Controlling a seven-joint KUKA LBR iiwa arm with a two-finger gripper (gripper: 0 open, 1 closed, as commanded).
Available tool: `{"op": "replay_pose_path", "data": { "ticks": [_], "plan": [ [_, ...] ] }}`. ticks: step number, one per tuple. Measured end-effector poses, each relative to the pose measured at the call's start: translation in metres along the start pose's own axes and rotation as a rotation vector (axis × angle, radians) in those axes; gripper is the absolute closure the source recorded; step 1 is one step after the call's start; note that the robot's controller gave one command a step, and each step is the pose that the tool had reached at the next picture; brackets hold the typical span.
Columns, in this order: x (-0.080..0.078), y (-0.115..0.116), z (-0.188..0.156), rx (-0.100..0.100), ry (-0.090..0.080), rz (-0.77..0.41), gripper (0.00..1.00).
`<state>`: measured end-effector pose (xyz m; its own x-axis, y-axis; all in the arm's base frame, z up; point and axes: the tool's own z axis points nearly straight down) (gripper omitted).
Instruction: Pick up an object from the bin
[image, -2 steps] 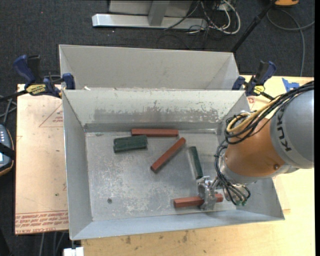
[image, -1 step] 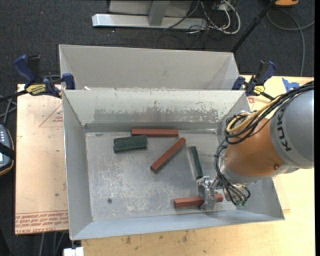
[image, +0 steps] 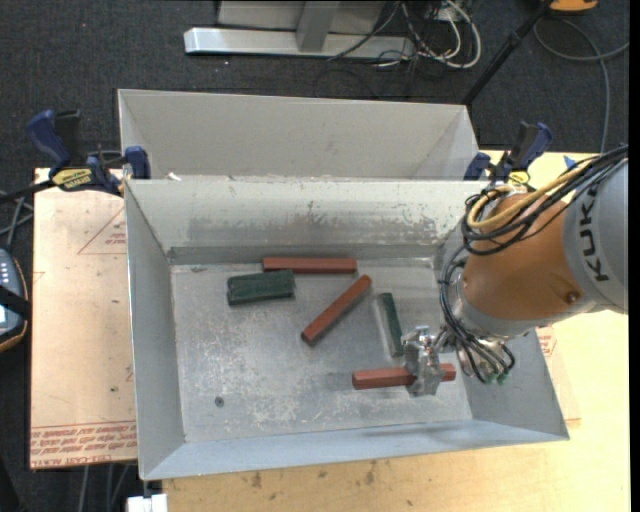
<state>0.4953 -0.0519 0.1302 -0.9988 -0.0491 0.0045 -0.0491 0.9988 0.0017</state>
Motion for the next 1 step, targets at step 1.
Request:
{"op": "replay_pose_path", "data": {
  "ticks": [1],
  "plan": [
    [0.0160, 0.0177, -0.1043, 0.001, -0.005, 0.000, 1.00]
  ]
}}
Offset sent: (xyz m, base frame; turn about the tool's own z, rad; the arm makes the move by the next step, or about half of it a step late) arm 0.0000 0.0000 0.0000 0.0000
